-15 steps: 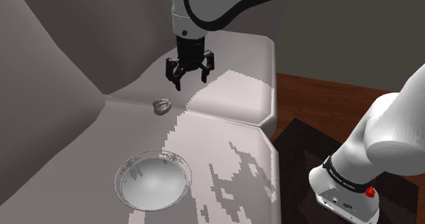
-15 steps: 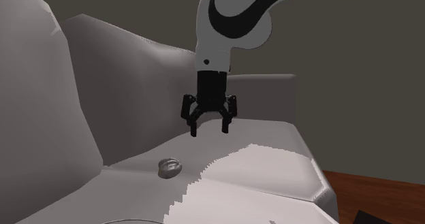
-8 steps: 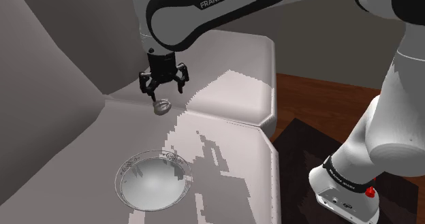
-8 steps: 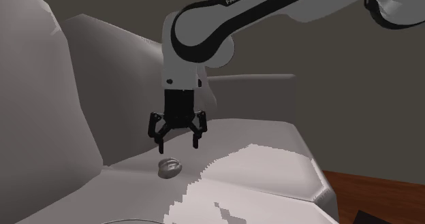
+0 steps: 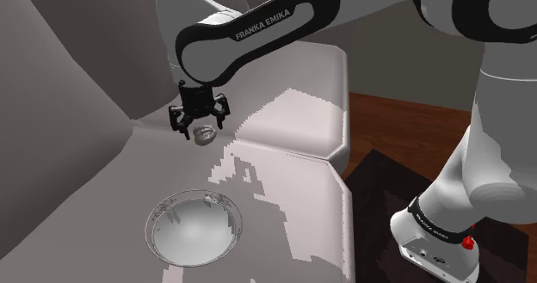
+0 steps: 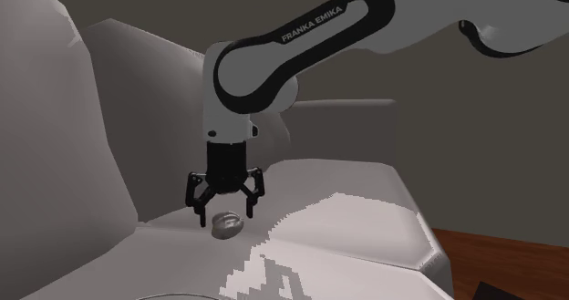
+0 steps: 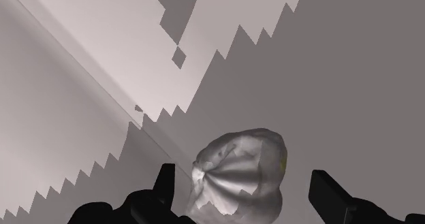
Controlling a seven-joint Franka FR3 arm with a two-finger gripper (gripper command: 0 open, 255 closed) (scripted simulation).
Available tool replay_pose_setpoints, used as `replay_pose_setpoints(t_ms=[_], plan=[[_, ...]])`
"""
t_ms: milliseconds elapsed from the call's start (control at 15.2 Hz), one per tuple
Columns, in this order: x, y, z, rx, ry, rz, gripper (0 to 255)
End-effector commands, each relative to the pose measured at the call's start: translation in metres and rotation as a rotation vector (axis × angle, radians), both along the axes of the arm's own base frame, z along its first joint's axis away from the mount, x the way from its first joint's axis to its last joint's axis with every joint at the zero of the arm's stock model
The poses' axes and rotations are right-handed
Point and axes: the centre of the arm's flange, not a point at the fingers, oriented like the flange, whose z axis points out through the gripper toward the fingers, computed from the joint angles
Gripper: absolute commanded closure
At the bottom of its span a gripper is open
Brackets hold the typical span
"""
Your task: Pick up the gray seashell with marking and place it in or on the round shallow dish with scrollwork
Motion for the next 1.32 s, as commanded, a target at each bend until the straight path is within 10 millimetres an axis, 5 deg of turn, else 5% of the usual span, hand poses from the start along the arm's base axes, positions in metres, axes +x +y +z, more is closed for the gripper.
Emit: replay_pose_setpoints(t_ms=[0,528,594,1254], plan=[[0.0006,0.0002,-0.0126,0.000,0.000,0.000,0],[0.0006,0.0002,-0.0125,0.000,0.000,0.000,0],[0.0006,0.0002,-0.0125,0.000,0.000,0.000,255],[0.0006,0.0002,-0.0073,0.000,0.000,0.000,255]])
